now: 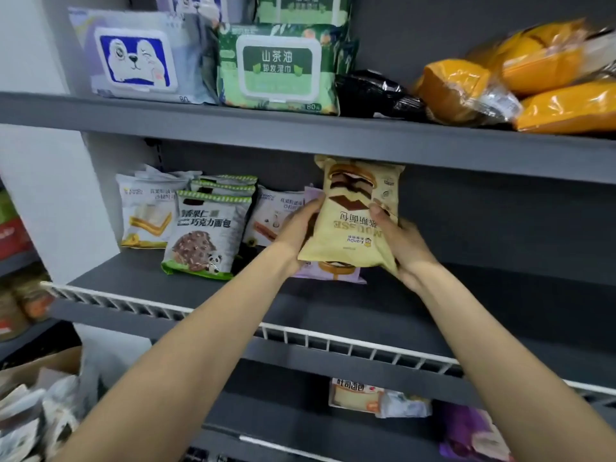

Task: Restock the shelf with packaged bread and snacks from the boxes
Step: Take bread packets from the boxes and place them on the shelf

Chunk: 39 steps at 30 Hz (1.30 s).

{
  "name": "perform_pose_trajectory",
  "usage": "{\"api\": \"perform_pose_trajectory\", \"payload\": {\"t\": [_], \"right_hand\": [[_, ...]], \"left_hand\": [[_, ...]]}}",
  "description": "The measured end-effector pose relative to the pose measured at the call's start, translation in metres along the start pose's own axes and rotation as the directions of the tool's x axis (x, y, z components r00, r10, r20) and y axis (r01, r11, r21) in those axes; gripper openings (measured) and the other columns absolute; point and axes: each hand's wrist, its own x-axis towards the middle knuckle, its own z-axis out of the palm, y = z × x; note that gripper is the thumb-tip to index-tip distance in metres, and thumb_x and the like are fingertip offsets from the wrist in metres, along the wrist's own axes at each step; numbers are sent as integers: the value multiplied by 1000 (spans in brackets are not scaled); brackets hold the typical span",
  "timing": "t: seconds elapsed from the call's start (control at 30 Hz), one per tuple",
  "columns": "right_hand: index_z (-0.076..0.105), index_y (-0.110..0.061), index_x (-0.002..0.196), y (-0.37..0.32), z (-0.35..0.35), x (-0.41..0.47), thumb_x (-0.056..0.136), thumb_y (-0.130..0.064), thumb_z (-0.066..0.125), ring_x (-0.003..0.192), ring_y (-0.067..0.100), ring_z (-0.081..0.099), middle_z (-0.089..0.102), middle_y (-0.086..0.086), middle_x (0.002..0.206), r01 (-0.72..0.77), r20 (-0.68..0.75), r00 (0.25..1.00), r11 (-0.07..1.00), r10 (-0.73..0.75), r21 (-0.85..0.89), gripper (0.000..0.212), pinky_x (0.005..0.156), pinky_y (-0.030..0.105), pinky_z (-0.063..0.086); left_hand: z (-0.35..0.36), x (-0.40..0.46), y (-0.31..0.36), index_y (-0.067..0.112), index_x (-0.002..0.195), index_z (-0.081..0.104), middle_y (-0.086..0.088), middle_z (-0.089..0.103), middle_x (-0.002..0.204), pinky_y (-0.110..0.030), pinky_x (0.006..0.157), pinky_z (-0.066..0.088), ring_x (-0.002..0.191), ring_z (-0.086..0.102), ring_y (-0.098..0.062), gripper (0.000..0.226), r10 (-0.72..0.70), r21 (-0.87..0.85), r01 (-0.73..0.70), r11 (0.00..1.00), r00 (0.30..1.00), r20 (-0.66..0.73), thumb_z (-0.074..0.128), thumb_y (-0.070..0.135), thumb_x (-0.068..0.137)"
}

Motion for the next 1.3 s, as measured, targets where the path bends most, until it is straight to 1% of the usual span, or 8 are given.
{"api": "perform_pose_trajectory", "payload": {"t": [0.17,0.27,0.4,0.5,0.57,0.67,0.93,1.3], "right_hand": [[63,-28,99,-22,-55,0,85,-33,66,79,5,68,70,0,99,178,152,981,858,-118,-483,15,72,20,56],[61,-27,117,-43,-77,3,78,-40,71,98,19,66,67,2,108,197,137,980,733,-141,-651,42,87,35,53],[32,-27,144,-27,-77,3,75,-55,68,138,35,29,31,15,149,-8,-298,857,567,-421,-824,83,110,53,27],[1,-21,151,-10,-59,-2,72,-49,75,141,36,21,13,20,153,-178,-618,786,955,-6,-236,112,111,47,26],[17,-18,144,0,-52,3,74,-40,77,129,34,42,35,15,146,-153,-444,845,931,298,332,95,99,48,42],[38,-13,118,10,-48,11,80,-18,74,104,26,61,58,12,125,2,-307,927,815,216,580,52,77,42,55],[49,-15,124,-17,-80,40,81,-15,72,113,19,59,61,3,123,260,-360,841,885,-404,-386,50,97,33,49],[33,-23,138,10,-82,68,89,2,52,120,23,52,49,9,133,291,-189,889,834,-417,-469,58,92,29,47]], "left_hand": [[18,11,14,16,127,47,3,62,107,-29,88,52,95,64,-13,68,254,464,-229,856,967,11,76,43,71],[32,5,26,15,113,61,-6,72,103,-30,85,56,86,71,-15,51,65,663,-141,735,988,139,75,43,73],[49,4,12,11,108,64,-10,73,101,-35,79,59,86,72,-22,42,96,629,-92,772,995,29,66,45,83],[62,7,-10,5,107,62,-11,71,103,-32,76,60,79,71,-22,40,105,440,-27,898,983,-154,58,41,90],[70,9,-21,2,108,58,-13,70,101,-31,73,60,70,70,-22,41,66,370,18,929,975,-213,55,40,92],[74,5,-27,2,107,52,-15,68,100,-25,57,57,55,68,-19,44,-41,462,116,879,985,-169,50,44,94],[32,17,-19,13,139,35,-12,37,142,-46,102,34,132,32,-32,63,472,969,24,-245,876,97,54,46,89],[13,44,-39,36,148,-15,1,-27,155,-64,111,2,144,-19,-33,113,150,900,-106,-424,971,185,66,60,73]]}}
